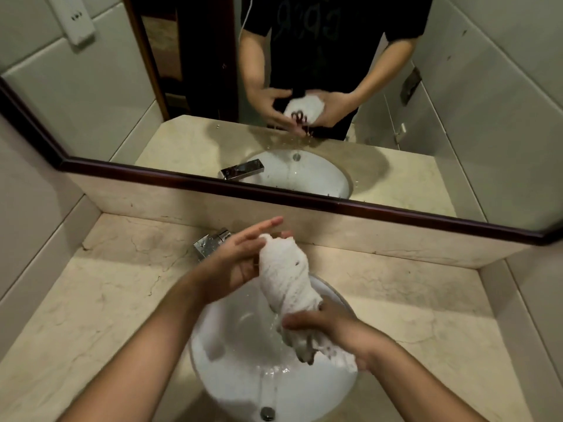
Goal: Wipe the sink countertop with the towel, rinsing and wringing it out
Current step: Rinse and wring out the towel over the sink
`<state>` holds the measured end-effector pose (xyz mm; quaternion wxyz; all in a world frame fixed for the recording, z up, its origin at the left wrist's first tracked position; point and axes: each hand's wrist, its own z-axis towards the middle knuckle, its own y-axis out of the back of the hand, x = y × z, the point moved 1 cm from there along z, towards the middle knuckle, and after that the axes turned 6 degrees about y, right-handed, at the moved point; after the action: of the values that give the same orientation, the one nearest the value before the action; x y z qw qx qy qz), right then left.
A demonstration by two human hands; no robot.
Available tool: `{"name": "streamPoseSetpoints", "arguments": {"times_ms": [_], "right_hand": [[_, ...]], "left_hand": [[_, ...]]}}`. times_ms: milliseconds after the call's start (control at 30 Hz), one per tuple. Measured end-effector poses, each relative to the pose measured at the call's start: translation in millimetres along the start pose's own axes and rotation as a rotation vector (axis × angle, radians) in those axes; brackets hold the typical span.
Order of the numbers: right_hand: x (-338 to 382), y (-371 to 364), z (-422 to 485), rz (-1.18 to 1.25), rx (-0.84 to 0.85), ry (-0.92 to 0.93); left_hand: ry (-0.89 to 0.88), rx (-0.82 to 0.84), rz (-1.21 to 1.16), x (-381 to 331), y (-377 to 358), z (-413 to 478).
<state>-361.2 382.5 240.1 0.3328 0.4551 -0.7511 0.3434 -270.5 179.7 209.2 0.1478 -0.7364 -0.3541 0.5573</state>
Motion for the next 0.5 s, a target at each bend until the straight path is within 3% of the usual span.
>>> {"name": "streamPoseSetpoints", "arguments": {"times_ms": [100,167,267,333,400,500], "right_hand": [[10,-7,-18,0.402,0.377,0.013],[14,-17,-17,0.465,0.487,0.057],[16,-26,-15,0.644,0.410,0.013],[14,-29,-18,0.795,0.452,0.042],[13,-36,-23,0.609,0.387,0.068],[30,-55,-31,0.126,0.186,0.151]], "left_hand": [[-0.028,0.312,-0.081,-21,-16,-7],[-0.071,0.586,-0.304,-25,-46,-8],[-0.249,0.591,-0.209,-35,-57,-12],[-0.137,0.596,-0.112,-31,-54,-11],[-0.130,0.368,-0.016,-34,-46,-21],[-0.165,0.170,0.016,-27,-44,-40]]}}
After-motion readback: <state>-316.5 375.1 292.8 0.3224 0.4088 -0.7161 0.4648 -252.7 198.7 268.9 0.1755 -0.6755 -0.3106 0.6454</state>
